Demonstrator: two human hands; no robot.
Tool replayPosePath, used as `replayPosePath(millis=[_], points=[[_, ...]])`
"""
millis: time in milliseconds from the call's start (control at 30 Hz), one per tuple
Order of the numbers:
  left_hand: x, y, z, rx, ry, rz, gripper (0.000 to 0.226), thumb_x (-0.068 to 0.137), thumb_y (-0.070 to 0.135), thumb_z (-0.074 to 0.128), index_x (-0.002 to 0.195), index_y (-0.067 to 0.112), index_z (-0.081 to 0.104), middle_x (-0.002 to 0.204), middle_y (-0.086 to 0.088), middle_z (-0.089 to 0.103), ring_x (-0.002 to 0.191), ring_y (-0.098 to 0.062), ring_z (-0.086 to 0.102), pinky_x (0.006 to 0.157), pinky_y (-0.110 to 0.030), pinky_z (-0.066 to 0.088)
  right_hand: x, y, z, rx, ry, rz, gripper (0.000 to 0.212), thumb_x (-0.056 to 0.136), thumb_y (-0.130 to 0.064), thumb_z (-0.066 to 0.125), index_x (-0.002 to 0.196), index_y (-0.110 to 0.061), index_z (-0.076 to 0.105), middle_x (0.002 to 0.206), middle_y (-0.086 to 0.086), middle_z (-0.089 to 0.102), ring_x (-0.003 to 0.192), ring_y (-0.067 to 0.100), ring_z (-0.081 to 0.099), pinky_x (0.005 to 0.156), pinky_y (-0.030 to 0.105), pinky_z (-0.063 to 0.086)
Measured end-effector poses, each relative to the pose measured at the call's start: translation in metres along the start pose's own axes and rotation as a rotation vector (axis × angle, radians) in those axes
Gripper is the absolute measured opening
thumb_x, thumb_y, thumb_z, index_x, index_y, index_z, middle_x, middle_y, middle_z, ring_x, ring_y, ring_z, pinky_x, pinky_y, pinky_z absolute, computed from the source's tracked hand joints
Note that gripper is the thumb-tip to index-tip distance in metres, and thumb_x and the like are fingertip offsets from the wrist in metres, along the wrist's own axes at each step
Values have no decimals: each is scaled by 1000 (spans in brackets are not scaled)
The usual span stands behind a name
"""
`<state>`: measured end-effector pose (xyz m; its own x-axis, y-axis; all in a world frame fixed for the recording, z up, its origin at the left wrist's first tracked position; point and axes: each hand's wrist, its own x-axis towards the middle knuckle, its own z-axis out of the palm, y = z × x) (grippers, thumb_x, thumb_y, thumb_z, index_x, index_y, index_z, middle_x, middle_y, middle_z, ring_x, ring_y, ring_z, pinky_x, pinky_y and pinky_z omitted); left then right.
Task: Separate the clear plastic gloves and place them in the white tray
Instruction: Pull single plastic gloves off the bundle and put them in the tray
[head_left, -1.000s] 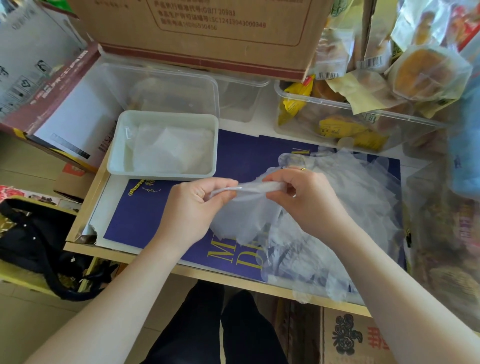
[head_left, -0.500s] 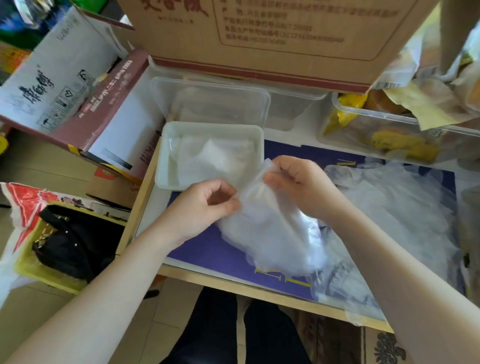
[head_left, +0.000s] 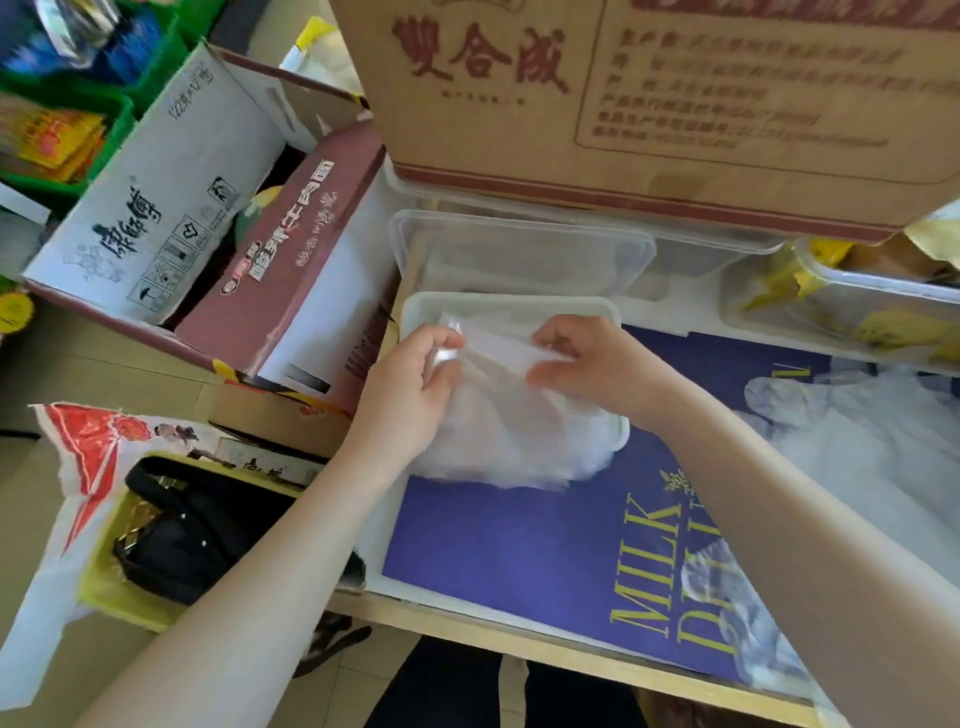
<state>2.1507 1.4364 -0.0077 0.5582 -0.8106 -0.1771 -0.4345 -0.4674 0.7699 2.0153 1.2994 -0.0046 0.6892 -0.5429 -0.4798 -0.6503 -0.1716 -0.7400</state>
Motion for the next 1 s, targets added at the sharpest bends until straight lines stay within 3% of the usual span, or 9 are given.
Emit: replayPosePath(millis=[100,233,333,467,633,733,867,933,1000], points=[[10,-5,1,114,-101,-16,41,88,22,62,127,17,52,89,-4,58,72,-12,48,63,-14,33,14,6,6,-233,120,40,3,85,-17,60,86,-18,57,73,-3,54,68,18,49,52,26,35],[22,-3,2,204,-139,36,60,85,27,66,139,14,41,121,-8,54,102,-21,51,77,-15,29,24,8,16,-299,336,54,17,91,-14,49,107,-13,57,94,3,56,79,22,50,61,29,36],[31,-5,-1,265,-180,65,69,84,29,67,142,12,35,125,-9,50,112,-24,48,77,-14,25,27,10,22,-344,472,29,21,93,-10,46,113,-8,53,105,10,56,93,31,51,65,30,32],[36,-5,-1,293,-105,156,60,86,18,65,139,8,39,119,-16,51,104,-33,51,78,-21,30,20,17,35,-606,616,-186,30,82,-10,52,111,-2,54,117,21,55,104,41,50,81,44,48],[35,-5,11,241,-61,127,49,91,11,57,136,7,41,128,-15,46,100,-31,54,79,-23,33,5,12,46,-719,220,-336,49,85,-44,43,118,-12,60,131,13,54,115,34,55,89,41,48],[40,-2,15,410,-167,100,46,92,14,55,135,9,41,133,-16,42,106,-33,54,84,-32,39,9,15,40,-677,72,-245,53,92,-38,50,141,-23,36,154,1,21,138,24,27,104,36,33],[39,-10,14,823,-133,367,58,51,21,87,100,3,63,116,-19,50,100,-37,51,77,-40,43,14,14,32,-756,26,-149,66,90,-31,56,146,-30,22,157,-8,3,139,18,18,103,33,32],[42,-15,9,953,-118,479,58,43,24,86,93,3,65,114,-16,52,102,-31,42,82,-39,31,13,15,30,-767,27,-111,67,88,-27,57,146,-30,22,156,-8,4,139,19,18,99,33,36],[45,-20,4,1033,-137,580,44,51,21,75,90,3,66,100,-12,61,100,-27,41,85,-38,29,12,17,28,-758,64,-86,67,87,-22,56,145,-28,24,155,-8,7,137,18,20,84,31,41]])
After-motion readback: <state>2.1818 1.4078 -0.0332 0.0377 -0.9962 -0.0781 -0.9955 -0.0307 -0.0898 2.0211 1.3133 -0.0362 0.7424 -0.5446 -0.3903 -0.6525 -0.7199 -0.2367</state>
